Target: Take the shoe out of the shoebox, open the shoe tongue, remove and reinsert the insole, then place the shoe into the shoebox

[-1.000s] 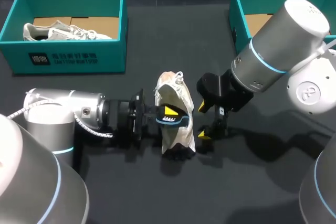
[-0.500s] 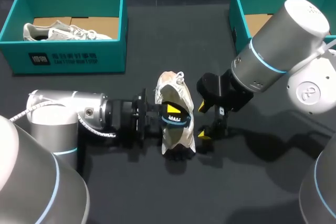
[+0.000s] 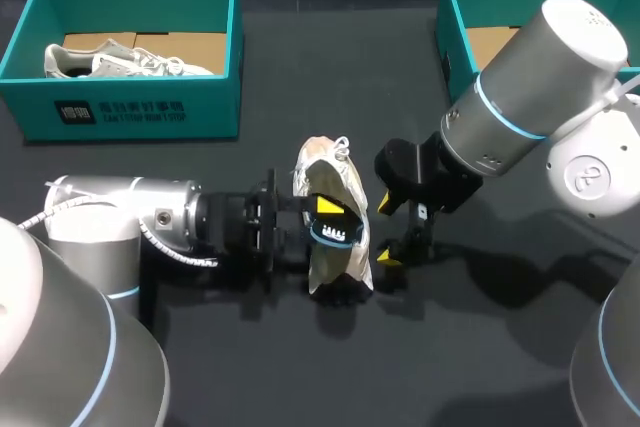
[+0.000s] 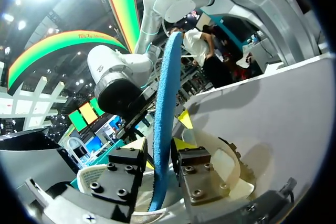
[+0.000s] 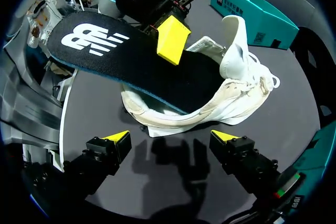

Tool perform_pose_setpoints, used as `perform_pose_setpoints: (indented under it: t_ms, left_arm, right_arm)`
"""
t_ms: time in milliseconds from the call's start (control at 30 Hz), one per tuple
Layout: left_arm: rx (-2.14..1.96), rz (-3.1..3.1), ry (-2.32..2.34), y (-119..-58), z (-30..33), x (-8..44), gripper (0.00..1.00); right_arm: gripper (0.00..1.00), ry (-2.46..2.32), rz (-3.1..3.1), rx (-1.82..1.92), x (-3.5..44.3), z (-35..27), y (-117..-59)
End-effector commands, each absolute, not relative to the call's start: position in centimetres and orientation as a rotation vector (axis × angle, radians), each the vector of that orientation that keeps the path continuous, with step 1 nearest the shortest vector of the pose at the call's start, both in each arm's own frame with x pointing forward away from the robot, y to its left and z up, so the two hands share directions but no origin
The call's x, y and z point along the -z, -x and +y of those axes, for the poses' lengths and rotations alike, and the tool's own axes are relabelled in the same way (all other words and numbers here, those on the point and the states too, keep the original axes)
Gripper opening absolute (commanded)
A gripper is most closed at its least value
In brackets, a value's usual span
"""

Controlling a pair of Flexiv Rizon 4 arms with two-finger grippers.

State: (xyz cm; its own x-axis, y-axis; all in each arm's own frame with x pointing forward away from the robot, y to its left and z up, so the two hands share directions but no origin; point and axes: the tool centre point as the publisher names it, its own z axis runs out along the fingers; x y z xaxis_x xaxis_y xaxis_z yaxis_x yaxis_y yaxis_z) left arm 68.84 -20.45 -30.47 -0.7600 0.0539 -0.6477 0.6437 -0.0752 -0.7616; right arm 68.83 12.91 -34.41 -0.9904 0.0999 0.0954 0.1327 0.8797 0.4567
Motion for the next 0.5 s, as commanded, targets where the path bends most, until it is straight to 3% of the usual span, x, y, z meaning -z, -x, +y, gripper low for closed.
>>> perform_pose_setpoints:
  t_ms: [33, 500]
  left_arm:
    - [1.859, 1.787, -0.757, -68.7, -20.9, 30.8, 0.00]
    - [1.764, 1.774, -0.728, -71.1, -20.8, 33.4, 0.00]
  right_arm:
    - [1.00, 0.185, -2.980, 0.734, 34.5, 12.9, -68.7]
    - [1.00, 0.185, -2.980, 0.734, 34.5, 12.9, -68.7]
